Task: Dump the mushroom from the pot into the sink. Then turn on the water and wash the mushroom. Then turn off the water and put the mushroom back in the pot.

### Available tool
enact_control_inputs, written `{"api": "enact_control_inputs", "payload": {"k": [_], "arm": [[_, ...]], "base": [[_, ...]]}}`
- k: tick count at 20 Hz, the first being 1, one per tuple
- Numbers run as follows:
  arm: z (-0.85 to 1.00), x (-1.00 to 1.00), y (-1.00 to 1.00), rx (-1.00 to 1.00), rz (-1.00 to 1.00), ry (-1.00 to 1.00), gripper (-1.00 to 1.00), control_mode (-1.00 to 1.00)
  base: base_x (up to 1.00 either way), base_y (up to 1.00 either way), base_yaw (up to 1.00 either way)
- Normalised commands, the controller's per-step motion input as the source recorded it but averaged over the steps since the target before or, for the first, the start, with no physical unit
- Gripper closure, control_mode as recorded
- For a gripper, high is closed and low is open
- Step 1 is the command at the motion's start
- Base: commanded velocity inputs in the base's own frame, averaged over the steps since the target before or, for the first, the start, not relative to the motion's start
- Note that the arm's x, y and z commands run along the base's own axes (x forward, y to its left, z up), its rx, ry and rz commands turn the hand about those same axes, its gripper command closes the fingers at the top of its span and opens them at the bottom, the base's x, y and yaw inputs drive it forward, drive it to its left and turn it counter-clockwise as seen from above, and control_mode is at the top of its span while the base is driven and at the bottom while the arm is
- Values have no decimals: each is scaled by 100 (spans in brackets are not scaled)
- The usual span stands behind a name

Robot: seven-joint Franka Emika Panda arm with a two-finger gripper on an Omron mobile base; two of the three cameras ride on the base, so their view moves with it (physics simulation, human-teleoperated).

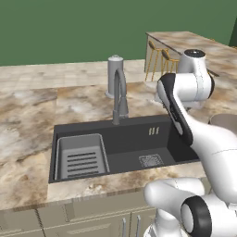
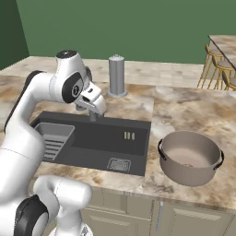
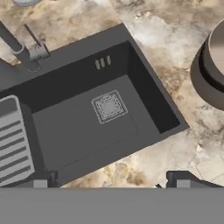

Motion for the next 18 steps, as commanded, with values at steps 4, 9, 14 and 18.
{"api": "enact_control_inputs", "payload": {"k": [4,9,14,18], "arm": [[-5,-25,-53,5,-29,0,-100,-100],[-9,-16,-54,3,-29,1,-100,-100],[-5,-7,-57,5,-27,5,-100,-100],[-3,-3,-52,4,-23,9,-100,-100]], "base": [[0,0,0],[0,0,0],[0,0,0],[0,0,0]]}}
